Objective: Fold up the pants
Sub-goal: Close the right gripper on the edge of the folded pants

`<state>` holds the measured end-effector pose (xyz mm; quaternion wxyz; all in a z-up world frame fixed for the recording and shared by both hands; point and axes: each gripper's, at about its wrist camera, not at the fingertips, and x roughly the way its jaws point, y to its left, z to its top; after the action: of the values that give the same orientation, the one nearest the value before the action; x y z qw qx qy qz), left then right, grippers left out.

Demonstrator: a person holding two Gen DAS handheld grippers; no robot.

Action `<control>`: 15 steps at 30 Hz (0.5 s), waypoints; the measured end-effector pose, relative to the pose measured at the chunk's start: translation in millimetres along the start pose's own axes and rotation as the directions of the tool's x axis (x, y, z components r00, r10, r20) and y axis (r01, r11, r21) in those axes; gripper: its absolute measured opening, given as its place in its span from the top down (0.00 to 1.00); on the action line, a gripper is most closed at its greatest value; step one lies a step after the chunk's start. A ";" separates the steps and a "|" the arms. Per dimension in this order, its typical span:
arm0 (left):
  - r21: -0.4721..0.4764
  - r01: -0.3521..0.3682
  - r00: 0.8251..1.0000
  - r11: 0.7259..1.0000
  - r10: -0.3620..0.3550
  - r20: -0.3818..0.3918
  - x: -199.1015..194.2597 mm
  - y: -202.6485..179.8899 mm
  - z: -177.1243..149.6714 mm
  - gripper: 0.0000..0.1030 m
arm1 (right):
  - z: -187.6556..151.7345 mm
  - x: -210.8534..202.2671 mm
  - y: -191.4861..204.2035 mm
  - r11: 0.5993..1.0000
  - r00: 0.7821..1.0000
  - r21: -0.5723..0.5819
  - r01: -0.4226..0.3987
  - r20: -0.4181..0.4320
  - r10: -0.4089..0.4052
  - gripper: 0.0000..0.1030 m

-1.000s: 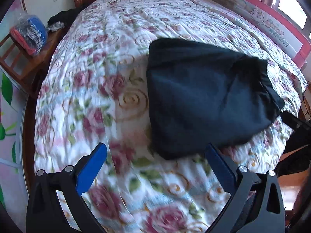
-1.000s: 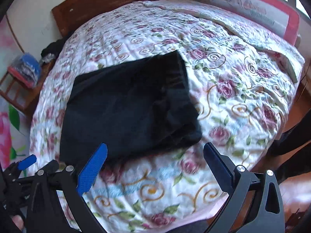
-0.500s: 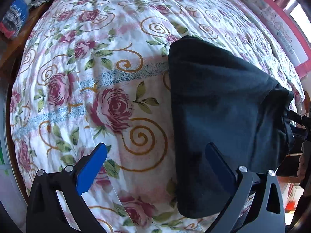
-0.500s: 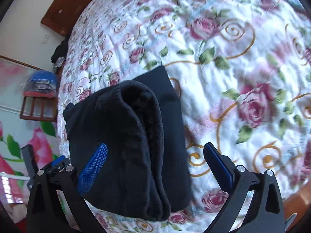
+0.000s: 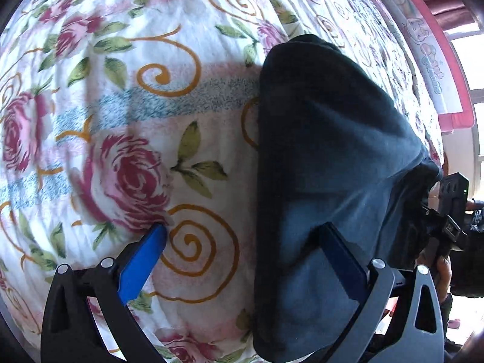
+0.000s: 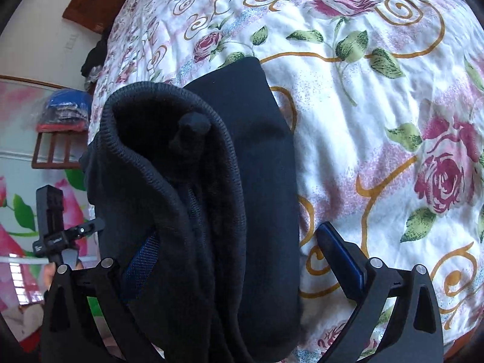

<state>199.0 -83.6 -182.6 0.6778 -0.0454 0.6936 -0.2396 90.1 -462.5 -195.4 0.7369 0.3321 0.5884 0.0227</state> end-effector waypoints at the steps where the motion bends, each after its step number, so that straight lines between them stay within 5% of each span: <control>1: 0.003 0.010 1.000 1.000 -0.010 -0.004 1.3 -2.2 1.0 0.02 | 0.1 0.1 1.0 1.000 1.000 -0.006 0.001 -0.002 -0.001 0.03; 7: 0.003 0.052 0.998 0.999 -0.052 -0.019 11.1 -23.1 4.2 0.02 | -1.6 -0.3 -0.2 1.000 1.000 -0.016 0.001 0.002 -0.001 0.03; 11: -0.050 0.279 0.960 0.959 -0.280 -0.001 2.8 -32.4 0.3 0.02 | -4.2 0.3 -1.0 1.000 1.000 -0.016 -0.008 0.008 0.008 0.03; 13: -0.076 0.165 0.985 0.983 -0.168 -0.041 14.5 -35.4 1.3 0.02 | -6.2 -1.4 -4.2 1.000 1.000 -0.003 -0.024 0.016 0.024 0.03; 15: -0.091 0.172 0.984 0.981 -0.176 -0.034 22.0 -33.5 0.4 0.02 | -7.5 -2.8 -6.8 0.999 0.999 0.004 -0.036 0.021 0.036 0.03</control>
<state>188.9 -121.7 -189.6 0.6371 -0.1305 0.7107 -0.2683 80.3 -465.5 -197.2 0.7418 0.3444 0.5746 0.0311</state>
